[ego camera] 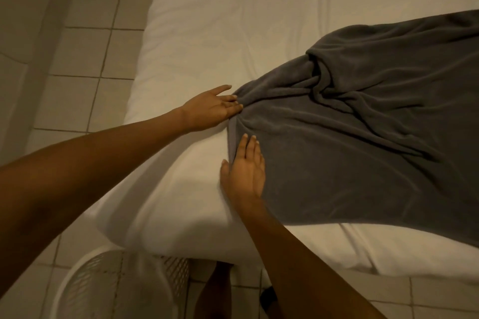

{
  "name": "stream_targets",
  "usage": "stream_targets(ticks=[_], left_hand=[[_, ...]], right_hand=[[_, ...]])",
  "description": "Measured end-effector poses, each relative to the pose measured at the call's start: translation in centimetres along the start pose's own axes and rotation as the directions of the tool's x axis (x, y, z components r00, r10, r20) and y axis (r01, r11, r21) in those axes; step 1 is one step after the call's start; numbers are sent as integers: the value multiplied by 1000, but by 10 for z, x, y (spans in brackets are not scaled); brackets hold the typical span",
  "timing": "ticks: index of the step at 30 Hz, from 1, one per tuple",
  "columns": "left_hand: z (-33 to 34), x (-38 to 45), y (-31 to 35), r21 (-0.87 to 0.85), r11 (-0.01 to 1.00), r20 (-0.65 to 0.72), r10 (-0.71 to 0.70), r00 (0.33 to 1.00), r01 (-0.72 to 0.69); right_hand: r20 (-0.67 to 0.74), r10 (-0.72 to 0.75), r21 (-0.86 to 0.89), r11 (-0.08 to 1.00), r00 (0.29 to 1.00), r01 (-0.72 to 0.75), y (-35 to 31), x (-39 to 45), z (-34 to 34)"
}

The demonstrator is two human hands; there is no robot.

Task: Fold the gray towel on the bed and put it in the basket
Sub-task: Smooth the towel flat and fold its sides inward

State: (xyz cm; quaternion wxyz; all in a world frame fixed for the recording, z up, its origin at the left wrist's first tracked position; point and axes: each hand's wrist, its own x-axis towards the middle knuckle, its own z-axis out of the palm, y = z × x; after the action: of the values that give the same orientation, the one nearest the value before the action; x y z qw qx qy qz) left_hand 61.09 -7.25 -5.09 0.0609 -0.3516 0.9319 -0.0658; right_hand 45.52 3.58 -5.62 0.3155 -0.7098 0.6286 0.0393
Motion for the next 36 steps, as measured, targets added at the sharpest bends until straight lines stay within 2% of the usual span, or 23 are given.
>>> stream_targets(ticks=[3, 6, 12, 17, 21, 24, 27, 30, 32, 34, 36], left_hand=[[4, 3, -2, 4, 998, -78, 63, 995, -63], [9, 7, -8, 26, 992, -89, 124, 988, -122], [8, 44, -31, 84, 992, -11, 93, 996, -91], [9, 91, -37, 83, 989, -10, 120, 993, -119], [-1, 125, -47, 43, 999, -106, -3, 994, 7], [-21, 146, -57, 41, 992, -168, -111, 980, 119], [-29, 156, -75, 82, 979, -248, -164, 955, 189], [-37, 161, -97, -29, 967, -314, -250, 916, 253], [-46, 168, -100, -170, 953, -351, -296, 888, 251], [-56, 175, -100, -288, 918, -309, -359, 881, 273], [-64, 176, -110, -227, 923, -246, -362, 899, 310]], right_hand=[[-5, 82, -65, 995, 997, -82, -8, 16, -7], [7, 180, -32, 983, 984, -180, -5, 19, -20], [82, 45, 180, 982, 996, -60, 4, -10, -48], [41, 53, 252, 966, 998, -62, 15, -12, -51], [39, 31, 291, 956, 999, -41, 21, -16, -57], [50, 80, 297, 951, 996, -91, 30, -17, -59], [-42, 110, 343, 935, 993, -89, 34, -20, -67], [-110, 118, 367, 928, 987, -70, 36, -20, -77], [-72, 93, 351, 934, 993, -62, 39, -21, -81], [-27, 92, 330, 941, 995, -78, 44, -23, -81], [-34, 118, 335, 937, 992, -100, 49, -26, -81]])
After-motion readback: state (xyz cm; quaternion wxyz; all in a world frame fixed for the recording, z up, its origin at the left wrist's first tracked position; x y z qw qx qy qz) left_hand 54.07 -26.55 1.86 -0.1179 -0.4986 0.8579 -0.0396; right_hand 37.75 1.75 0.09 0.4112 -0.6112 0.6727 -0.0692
